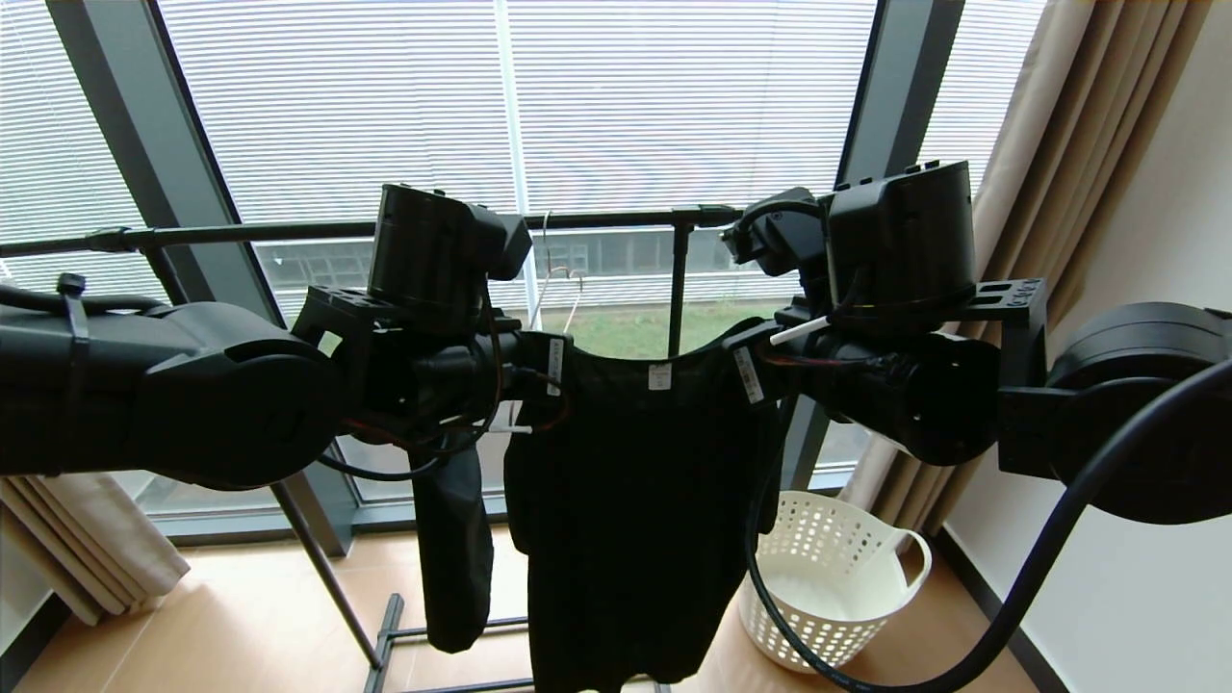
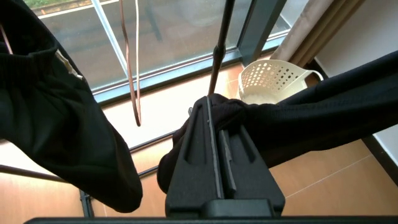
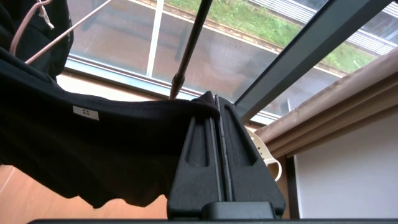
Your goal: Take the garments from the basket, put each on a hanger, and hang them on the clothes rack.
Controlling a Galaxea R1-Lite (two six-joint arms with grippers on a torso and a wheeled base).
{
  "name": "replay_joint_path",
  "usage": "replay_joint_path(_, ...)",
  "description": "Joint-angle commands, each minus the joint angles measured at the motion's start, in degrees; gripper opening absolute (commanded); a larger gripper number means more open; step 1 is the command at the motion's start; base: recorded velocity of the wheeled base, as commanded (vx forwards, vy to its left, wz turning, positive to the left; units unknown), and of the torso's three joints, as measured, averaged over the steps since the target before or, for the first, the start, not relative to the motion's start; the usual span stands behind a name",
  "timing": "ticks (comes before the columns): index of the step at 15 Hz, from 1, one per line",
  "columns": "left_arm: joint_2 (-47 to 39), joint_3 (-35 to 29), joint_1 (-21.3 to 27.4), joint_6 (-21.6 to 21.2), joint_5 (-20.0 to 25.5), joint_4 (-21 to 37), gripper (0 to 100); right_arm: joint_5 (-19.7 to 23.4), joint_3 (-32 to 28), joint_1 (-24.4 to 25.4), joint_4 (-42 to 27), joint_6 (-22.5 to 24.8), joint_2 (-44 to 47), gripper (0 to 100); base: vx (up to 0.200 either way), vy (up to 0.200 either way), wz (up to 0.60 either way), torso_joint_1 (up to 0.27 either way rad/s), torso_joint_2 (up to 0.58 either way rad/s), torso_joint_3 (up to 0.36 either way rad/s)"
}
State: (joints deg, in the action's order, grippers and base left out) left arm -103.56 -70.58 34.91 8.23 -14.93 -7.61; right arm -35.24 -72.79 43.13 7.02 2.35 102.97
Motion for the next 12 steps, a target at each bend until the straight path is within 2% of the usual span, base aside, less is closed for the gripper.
replay_joint_path(1, 0.0, 0.0, 0.1, 0.0, 0.0, 0.0, 0, 0.0, 0.0, 0.0, 0.0, 0.0, 0.1, 0, 0.000, 0.000, 0.00, 0.000, 0.00, 0.000)
replay_joint_path(8, 0.9, 0.5, 0.1, 0.1, 0.0, 0.0, 0, 0.0, 0.0, 0.0, 0.1, 0.0, 0.1, 0, 0.000, 0.000, 0.00, 0.000, 0.00, 0.000)
replay_joint_path(9, 0.9, 0.6, 0.1, 0.1, 0.0, 0.0, 100, 0.0, 0.0, 0.0, 0.1, 0.0, 0.1, 0, 0.000, 0.000, 0.00, 0.000, 0.00, 0.000)
replay_joint_path(12, 1.1, 1.2, 0.2, 0.0, 0.0, 0.0, 100, 0.0, 0.0, 0.0, 0.0, 0.0, 0.1, 0, 0.000, 0.000, 0.00, 0.000, 0.00, 0.000)
